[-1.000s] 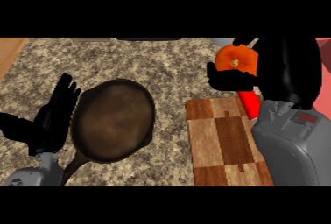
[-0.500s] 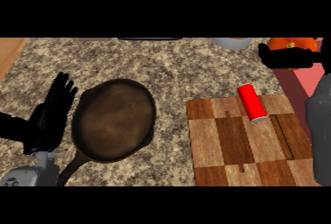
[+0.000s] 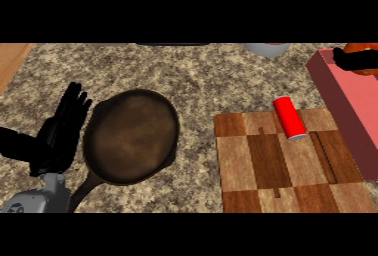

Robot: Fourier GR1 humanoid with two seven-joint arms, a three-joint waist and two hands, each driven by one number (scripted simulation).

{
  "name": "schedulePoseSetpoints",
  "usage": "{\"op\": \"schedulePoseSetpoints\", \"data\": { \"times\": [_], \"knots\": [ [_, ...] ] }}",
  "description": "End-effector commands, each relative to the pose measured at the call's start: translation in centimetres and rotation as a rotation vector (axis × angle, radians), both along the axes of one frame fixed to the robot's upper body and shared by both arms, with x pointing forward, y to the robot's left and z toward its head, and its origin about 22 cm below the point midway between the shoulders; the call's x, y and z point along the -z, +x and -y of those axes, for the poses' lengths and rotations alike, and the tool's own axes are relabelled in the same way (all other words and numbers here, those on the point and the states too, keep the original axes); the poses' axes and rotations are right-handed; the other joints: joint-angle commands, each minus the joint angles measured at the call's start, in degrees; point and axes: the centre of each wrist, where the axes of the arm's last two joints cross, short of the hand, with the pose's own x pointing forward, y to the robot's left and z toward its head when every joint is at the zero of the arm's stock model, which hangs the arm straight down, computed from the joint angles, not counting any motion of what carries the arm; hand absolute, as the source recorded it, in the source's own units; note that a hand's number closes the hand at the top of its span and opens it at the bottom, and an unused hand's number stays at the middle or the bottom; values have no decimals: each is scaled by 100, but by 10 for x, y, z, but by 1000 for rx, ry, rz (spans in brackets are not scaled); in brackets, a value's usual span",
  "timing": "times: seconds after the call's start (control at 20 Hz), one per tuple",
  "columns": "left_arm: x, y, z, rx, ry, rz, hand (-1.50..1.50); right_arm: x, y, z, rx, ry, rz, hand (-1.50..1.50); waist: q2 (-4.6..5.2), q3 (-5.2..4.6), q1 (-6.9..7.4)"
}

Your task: Pick the squash from the cutting board and place it in the cardboard box

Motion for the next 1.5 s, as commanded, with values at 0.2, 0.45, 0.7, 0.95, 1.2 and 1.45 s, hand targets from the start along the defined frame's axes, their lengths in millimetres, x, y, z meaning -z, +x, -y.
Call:
{"op": "schedulePoseSetpoints", "data": {
  "times": [0.2, 0.45, 0.7, 0.95, 1.2, 1.45],
  "knots": [
    [3, -2, 2, 14, 1, -2, 0, 43, 4, 75, 35, -117, -327, 150, 16, 0, 29],
    [8, 5, 3, 16, 5, 17, 0, 68, 15, 94, 99, 6, -558, -150, 52, 3, 93],
    [-7, 9, 3, 20, -8, 13, 0, 89, 15, 104, 3, 46, -324, -150, 38, 10, 87],
    [-2, 2, 2, 3, -5, 5, 0, 57, 22, 92, -82, 60, 77, -150, 23, 15, 57],
    [3, -1, -4, 5, 2, -7, 0, 43, 14, 115, -99, 308, 261, -150, -1, 8, -21],
    [11, -7, -17, -27, 2, 1, 0, 32, 14, 117, -134, 643, 433, -150, -34, 6, -79]
  ]
}}
